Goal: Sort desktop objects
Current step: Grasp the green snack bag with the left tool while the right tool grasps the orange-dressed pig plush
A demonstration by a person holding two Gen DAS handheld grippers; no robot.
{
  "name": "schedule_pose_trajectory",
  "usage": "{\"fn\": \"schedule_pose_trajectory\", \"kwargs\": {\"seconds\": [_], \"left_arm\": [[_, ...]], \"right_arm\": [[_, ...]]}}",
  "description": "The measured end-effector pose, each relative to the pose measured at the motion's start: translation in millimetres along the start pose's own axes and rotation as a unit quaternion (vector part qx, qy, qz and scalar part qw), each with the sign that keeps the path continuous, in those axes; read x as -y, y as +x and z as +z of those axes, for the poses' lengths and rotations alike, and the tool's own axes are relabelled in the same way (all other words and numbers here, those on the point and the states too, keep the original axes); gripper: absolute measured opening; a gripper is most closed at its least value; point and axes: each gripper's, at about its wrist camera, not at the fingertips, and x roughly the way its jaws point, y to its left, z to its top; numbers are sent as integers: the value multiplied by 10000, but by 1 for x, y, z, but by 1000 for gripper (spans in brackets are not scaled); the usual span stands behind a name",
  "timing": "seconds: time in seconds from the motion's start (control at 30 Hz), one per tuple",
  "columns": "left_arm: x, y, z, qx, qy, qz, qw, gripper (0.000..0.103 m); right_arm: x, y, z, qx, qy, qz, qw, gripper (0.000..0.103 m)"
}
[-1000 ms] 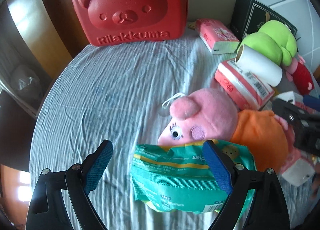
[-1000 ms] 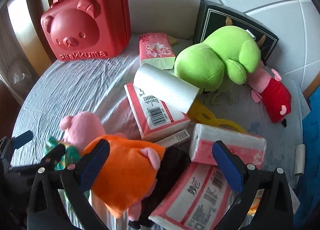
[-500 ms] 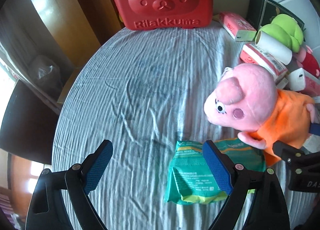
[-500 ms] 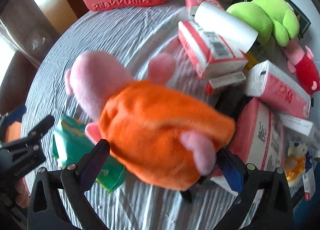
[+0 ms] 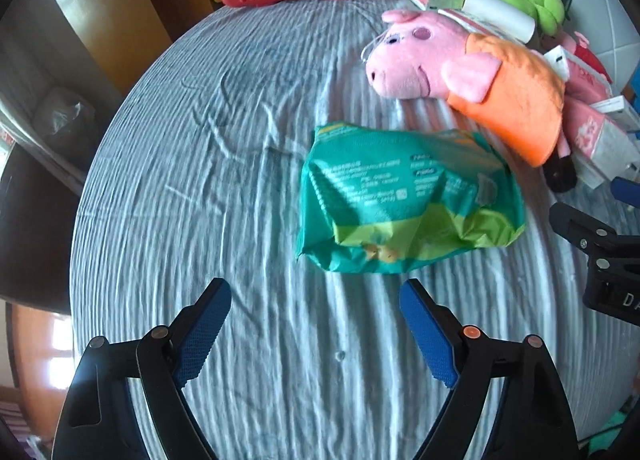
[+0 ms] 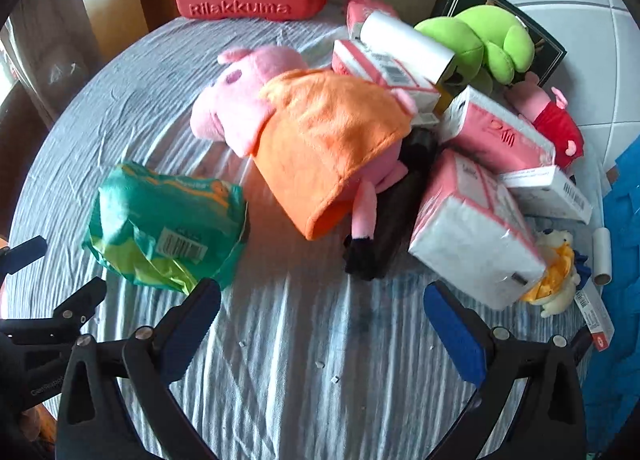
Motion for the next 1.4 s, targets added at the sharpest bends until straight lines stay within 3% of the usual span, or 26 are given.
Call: {"fn": "schedule_pose_trajectory", "kwargs": {"seconds": [0.03,0.2,0.33,0.4,0.47,0.57,0.67,0.83,0.97,1.07,1.17,1.27,1.4], "left_arm": [[-6,7,3,-50,-66,75,9999,76],[-36,35,41,-24,-157,283,9995,76],[-61,36,82,423,-23,683,9968,76],[-75,32,97,515,-102,691,9962,76],[-84,23,104,512,-224,565,9968,76],[-83,9,102,381,-380,120,9985,76],[-69,1,95,125,-638,-310,9974,77],[-25,-5,88,-120,-1138,-460,9924,77],[-7,2,93,-297,-1881,-296,9812,77],[2,13,92,-508,-2609,-237,9637,77],[9,24,92,-643,-3080,-197,9490,81],[15,35,98,-720,-3268,-135,9422,83],[22,50,111,-765,-3299,34,9409,89]], "right_arm": [[-3,7,-3,-55,3,-3,10000,102],[-25,27,1,-161,79,44,9998,102],[-66,29,13,-96,68,864,9962,102],[-84,29,17,-86,121,1292,9915,102],[-95,26,19,-58,185,1422,9897,102],[-91,14,21,33,263,1124,9933,102],[-60,-10,24,255,415,672,9965,102],[-6,-31,41,495,443,119,9977,102],[11,-24,65,534,-184,88,9984,102],[7,-7,93,508,-989,186,9936,102],[4,6,109,428,-1865,384,9808,103],[-4,23,119,277,-2545,480,9655,103],[-12,47,131,34,-2747,708,9589,103]]}}
